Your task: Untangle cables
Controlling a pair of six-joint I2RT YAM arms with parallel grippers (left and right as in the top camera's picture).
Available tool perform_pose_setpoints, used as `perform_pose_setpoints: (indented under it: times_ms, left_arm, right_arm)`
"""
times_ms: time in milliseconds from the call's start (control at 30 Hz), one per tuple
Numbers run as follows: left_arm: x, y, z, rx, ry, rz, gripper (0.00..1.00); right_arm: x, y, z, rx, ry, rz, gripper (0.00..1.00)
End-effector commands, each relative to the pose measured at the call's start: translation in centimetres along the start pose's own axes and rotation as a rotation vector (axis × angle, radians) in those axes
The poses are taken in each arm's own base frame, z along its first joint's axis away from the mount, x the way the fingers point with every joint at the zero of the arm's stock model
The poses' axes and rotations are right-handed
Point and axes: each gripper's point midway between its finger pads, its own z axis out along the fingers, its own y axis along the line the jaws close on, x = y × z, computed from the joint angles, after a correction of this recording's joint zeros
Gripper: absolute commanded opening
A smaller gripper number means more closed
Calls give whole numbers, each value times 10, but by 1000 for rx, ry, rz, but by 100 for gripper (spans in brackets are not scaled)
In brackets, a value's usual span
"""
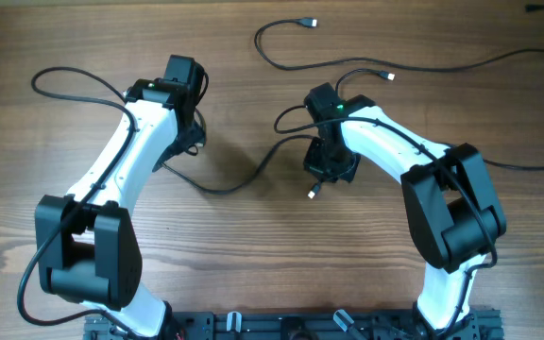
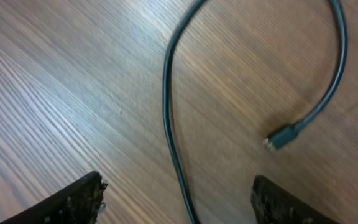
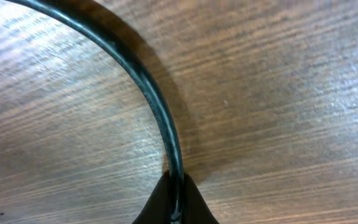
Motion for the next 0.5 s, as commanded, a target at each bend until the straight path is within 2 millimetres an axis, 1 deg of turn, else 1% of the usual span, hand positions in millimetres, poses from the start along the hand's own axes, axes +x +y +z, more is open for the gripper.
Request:
perform_pose_setpoints:
  times_ms: [0, 33, 67, 133, 200, 233, 300, 333, 367, 467]
  left_arm:
    - [11, -12, 0, 62, 58, 1, 75]
    - [15, -23, -2, 110, 79, -7, 70]
    - [19, -33, -4, 152, 98, -19, 71]
    - [25, -50, -8, 224, 132, -42, 77]
    - [33, -64, -14, 286, 166, -34, 93]
    - [35, -68, -15, 299, 169, -29, 100]
    - [32, -78, -18, 336, 147, -25, 98]
    - [30, -84, -20, 355, 134, -26, 100]
    - [29, -86, -20, 365, 126, -25, 100]
    - [19, -86, -17, 334, 48, -12, 100]
  right_arm:
    - [-5, -3, 8, 18, -27, -1, 4]
    - [-6, -1, 8, 13, -31, -2, 4]
    - [-7, -1, 8, 11, -33, -2, 4]
    - [-7, -1, 8, 10, -34, -5, 4]
    - [-7, -1, 8, 10, -34, -7, 4]
    - [-7, -1, 8, 10, -33, -14, 4]
    - [-6, -1, 8, 12, -33, -27, 4]
    - [-6, -1, 8, 12, -33, -27, 4]
    - [-7, -1, 8, 11, -33, -27, 4]
    - [-7, 1, 8, 3, -36, -28, 4]
